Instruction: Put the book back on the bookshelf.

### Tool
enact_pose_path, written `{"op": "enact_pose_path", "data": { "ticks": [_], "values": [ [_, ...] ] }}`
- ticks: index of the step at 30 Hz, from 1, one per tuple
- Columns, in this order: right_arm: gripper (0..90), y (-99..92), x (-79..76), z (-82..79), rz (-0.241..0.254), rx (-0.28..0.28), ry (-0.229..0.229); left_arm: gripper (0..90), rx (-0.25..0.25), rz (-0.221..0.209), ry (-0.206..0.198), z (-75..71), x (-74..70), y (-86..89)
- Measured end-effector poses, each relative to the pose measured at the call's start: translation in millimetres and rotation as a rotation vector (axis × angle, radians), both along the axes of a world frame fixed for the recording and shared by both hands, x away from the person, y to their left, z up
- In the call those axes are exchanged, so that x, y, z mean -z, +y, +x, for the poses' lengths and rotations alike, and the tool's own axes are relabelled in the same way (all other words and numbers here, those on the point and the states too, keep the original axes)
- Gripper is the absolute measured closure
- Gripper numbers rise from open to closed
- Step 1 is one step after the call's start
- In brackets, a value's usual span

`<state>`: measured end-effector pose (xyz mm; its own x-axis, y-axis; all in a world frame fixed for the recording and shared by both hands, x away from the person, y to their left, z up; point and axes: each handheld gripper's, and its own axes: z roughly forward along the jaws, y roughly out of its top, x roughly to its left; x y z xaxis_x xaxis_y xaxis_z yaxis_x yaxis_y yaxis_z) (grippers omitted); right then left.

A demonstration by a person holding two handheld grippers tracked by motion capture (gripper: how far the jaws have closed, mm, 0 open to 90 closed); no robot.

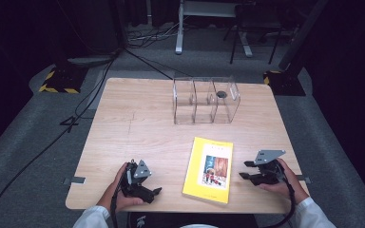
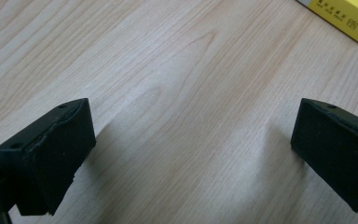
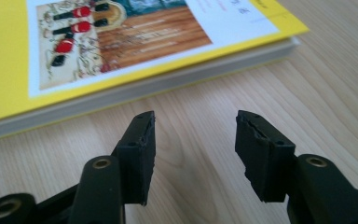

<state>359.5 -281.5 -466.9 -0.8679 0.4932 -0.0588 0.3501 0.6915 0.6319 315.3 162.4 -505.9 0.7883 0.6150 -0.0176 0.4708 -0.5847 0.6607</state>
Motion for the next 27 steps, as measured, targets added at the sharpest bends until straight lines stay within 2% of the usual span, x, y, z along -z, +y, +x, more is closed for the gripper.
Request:
{"op": "enact_pose_path", "data": {
  "ticks": [2, 6, 8, 13, 16, 20, 25, 27],
  "values": [
    [49.2, 15.2, 0.4, 4.9, -0.040, -0.021, 0.021, 0.3, 0.012, 0.000, 0.000, 0.3, -0.1, -4.7],
    [49.6, 28.7, 1.6, 8.0, -0.094, -0.044, 0.058, 0.3, 0.016, -0.001, -0.001, -0.8, 0.0, -10.7],
    [49.6, 32.3, 1.4, 8.1, -0.114, -0.047, 0.062, 0.3, 0.022, -0.003, 0.002, -1.3, 0.1, -12.8],
    [49.4, 40.2, 3.1, 7.7, -0.145, -0.084, 0.079, 0.3, 0.038, -0.001, -0.001, -0.8, 0.0, -16.4],
    [49.2, 40.9, 2.0, 8.3, -0.139, -0.082, 0.082, 0.3, 0.040, -0.002, 0.001, -0.6, 0.0, -18.1],
    [49.1, 42.4, 1.3, 7.0, -0.154, -0.108, 0.084, 0.3, 0.049, 0.001, 0.001, -0.3, -0.2, -22.3],
    [48.9, 44.1, -0.2, 6.4, -0.170, -0.123, 0.109, 0.3, 0.052, 0.000, 0.003, -0.9, -0.1, -26.2],
    [48.8, 45.3, -0.3, 3.9, -0.195, -0.140, 0.130, 0.3, 0.061, -0.002, 0.003, -0.5, 0.0, -26.8]
  ]
}}
